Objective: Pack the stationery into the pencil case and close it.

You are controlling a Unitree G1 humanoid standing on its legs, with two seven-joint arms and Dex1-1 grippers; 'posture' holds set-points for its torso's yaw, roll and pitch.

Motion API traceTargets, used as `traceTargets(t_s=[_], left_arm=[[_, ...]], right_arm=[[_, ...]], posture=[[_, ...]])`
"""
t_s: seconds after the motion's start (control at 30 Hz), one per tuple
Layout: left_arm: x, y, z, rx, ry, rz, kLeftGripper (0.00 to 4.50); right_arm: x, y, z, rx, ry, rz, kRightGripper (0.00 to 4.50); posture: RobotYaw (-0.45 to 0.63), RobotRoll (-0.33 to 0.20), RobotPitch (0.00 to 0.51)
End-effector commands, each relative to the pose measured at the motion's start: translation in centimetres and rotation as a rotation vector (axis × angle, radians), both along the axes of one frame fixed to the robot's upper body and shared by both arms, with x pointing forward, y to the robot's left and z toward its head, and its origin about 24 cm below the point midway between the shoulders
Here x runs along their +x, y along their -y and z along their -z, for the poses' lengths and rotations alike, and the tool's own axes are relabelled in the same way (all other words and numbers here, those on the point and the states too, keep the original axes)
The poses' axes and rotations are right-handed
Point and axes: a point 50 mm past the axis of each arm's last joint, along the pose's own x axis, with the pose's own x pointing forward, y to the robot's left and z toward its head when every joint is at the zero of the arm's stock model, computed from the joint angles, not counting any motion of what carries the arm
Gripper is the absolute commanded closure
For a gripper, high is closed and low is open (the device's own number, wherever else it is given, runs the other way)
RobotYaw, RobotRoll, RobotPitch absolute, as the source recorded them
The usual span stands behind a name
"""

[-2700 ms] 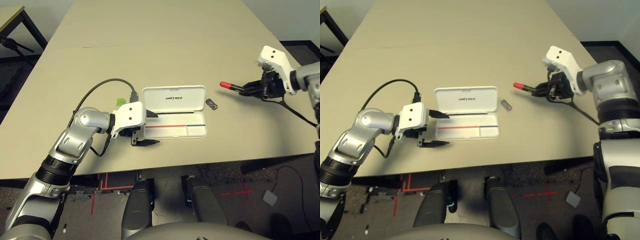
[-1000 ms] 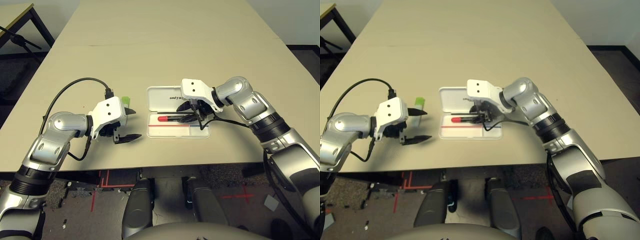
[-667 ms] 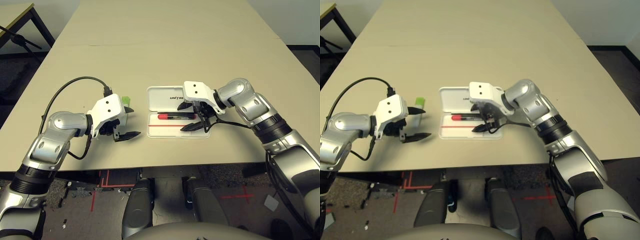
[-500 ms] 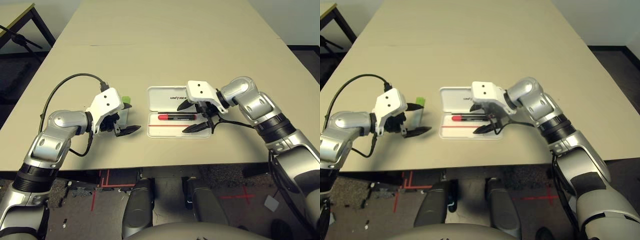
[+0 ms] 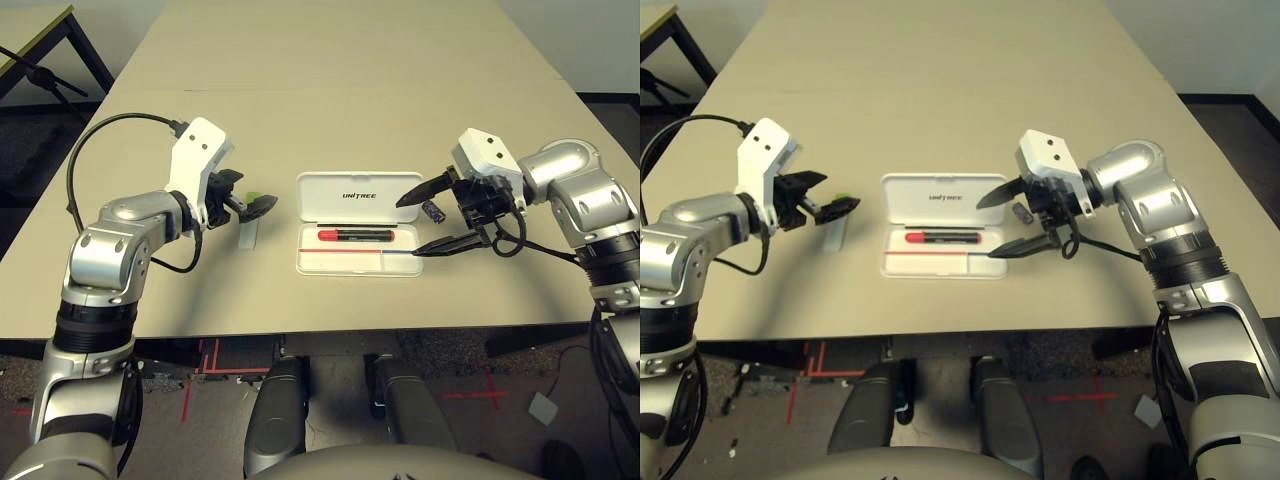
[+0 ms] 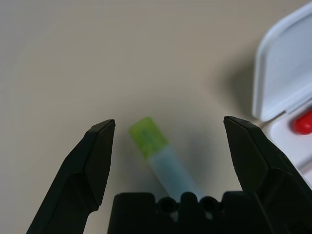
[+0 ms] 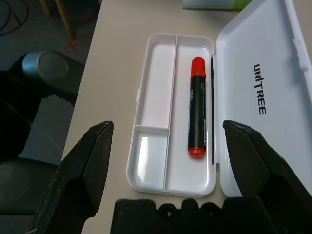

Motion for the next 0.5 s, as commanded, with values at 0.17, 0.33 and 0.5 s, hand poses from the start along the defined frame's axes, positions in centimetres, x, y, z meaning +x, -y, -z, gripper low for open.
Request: traceTargets(t_s=[0.17, 0.33, 0.5], left_arm=[[-0.4, -0.1, 2.2, 0.002, -0.171, -0.125, 0.00], [-0.4, -0.1, 3.2, 0.021, -0.236, -0.163, 0.00], [-0.3, 0.0, 4.1, 0.032, -0.283, -0.181, 0.00]], right_arm=[[-0.3, 1.6, -0.2, 0.096, 0.021, -0.003, 0.01], [-0.6, 1.8, -0.2, 0.116, -0.002, -0.016, 0.01], [-1.1, 2.0, -0.5, 0.140, -0.024, -0.035, 0.01]], posture=[[0.12, 0.000, 0.152], [0.12, 0.000, 0.159], [0.11, 0.000, 0.166]])
